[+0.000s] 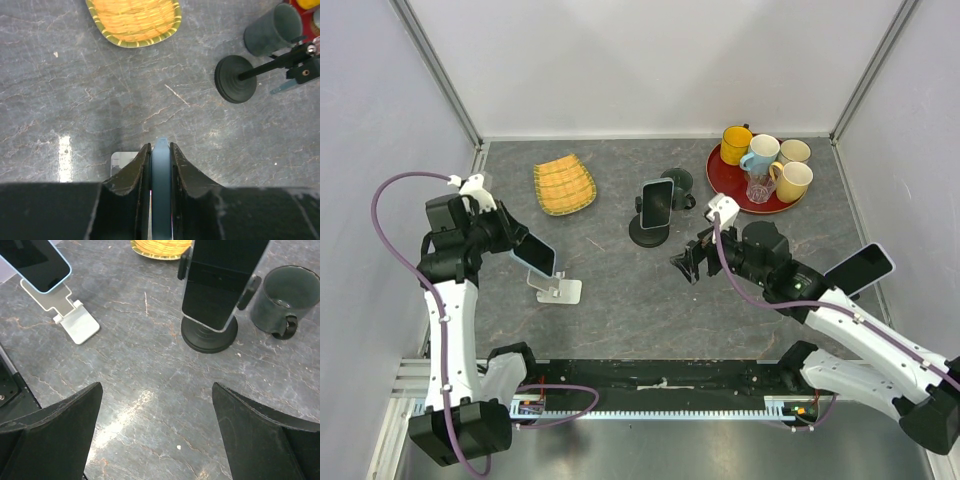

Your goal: Remove the phone from the phone stand

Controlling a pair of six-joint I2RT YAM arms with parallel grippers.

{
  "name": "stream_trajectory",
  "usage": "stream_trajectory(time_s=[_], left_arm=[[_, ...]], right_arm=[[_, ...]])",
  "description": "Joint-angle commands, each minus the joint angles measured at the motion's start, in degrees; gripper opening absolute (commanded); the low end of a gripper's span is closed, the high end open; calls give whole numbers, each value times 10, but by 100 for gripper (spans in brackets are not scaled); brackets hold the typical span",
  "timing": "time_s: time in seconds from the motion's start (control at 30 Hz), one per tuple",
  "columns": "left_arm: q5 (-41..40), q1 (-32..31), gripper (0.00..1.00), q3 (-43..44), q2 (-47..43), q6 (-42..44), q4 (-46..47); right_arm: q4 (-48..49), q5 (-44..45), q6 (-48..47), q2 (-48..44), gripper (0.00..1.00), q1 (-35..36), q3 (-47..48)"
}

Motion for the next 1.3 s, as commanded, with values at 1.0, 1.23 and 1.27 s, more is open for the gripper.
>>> stream_trajectory(time_s=[1.0, 1.23, 1.27], left_arm=[[159, -279, 2, -21, 51, -364, 221], [131, -336, 2, -20, 70, -381, 248], [129, -339, 2, -22, 73, -388, 255]], right_arm=[[16, -125, -40, 217, 98, 112, 190], [18, -123, -21, 219, 98, 119, 193], [17, -122, -20, 220, 98, 119, 192]])
